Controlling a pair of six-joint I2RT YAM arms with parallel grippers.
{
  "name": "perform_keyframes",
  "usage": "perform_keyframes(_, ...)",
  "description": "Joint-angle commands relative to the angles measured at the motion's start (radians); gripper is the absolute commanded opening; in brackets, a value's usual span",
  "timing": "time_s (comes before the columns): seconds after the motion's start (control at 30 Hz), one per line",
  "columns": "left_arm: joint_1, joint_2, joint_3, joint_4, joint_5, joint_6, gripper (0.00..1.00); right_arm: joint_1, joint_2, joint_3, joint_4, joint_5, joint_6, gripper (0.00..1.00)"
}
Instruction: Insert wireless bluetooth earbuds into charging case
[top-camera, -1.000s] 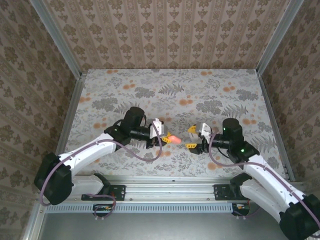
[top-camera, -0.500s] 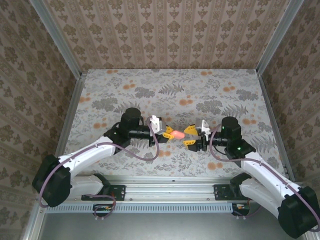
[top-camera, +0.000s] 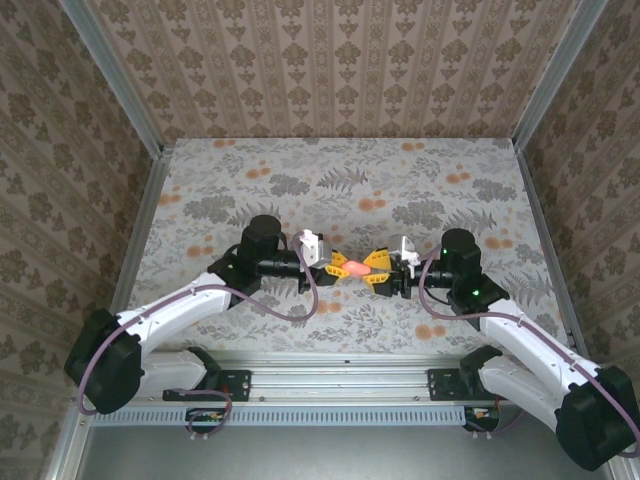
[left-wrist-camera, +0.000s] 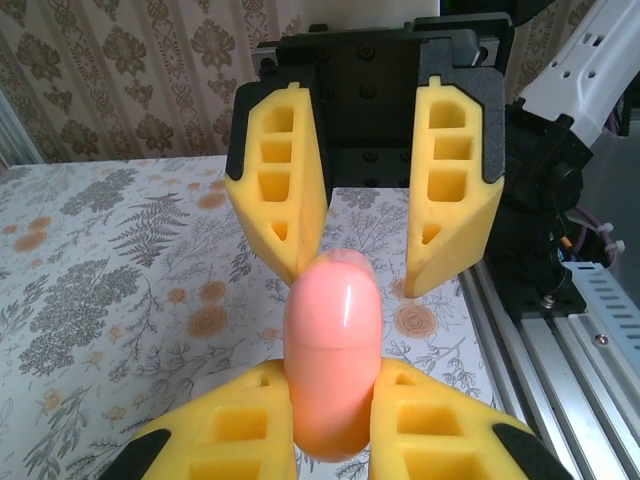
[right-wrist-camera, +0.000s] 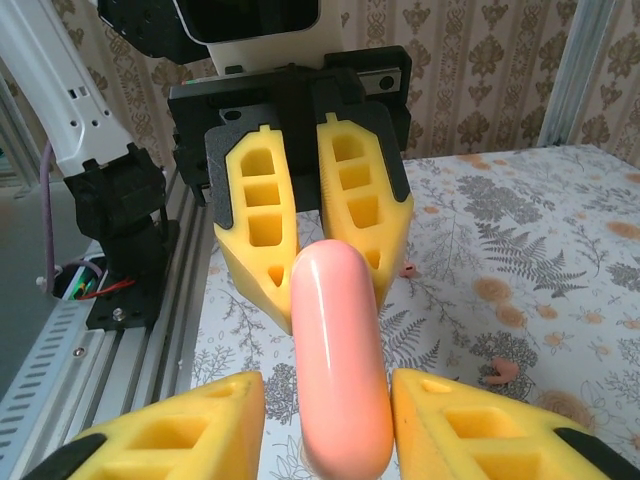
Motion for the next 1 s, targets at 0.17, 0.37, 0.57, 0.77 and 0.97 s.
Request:
perform_keyframes(0.17, -0.008, 0.005, 0.043, 0.040, 0.033, -0.033, 0.15, 0.010, 0.006, 0.046, -0.030, -0.013, -0.050, 0.34)
perform_keyframes(0.37, -0.013, -0.003, 0.049, 0.043, 0.032, -0.034, 0.16, 0.012, 0.018, 0.054, -0.036, -0.011, -0.058, 0.36)
perform_keyframes(0.57, -0.015, -0.004, 0.055, 0.025, 0.025, -0.026, 0.25, 0.011, 0.025, 0.087, -0.117, -0.017, -0.122, 0.24)
perform_keyframes(0.77, -0.015, -0.030, 0.075, -0.152, -0.004, 0.092, 0.53, 0.013, 0.033, 0.205, -0.451, 0.027, -0.405, 0.18)
perform_keyframes(0.97, -0.020, -0.069, 0.084, -0.351, -0.085, 0.258, 0.57, 0.030, 0.077, 0.307, -0.651, 0.051, -0.619, 0.17)
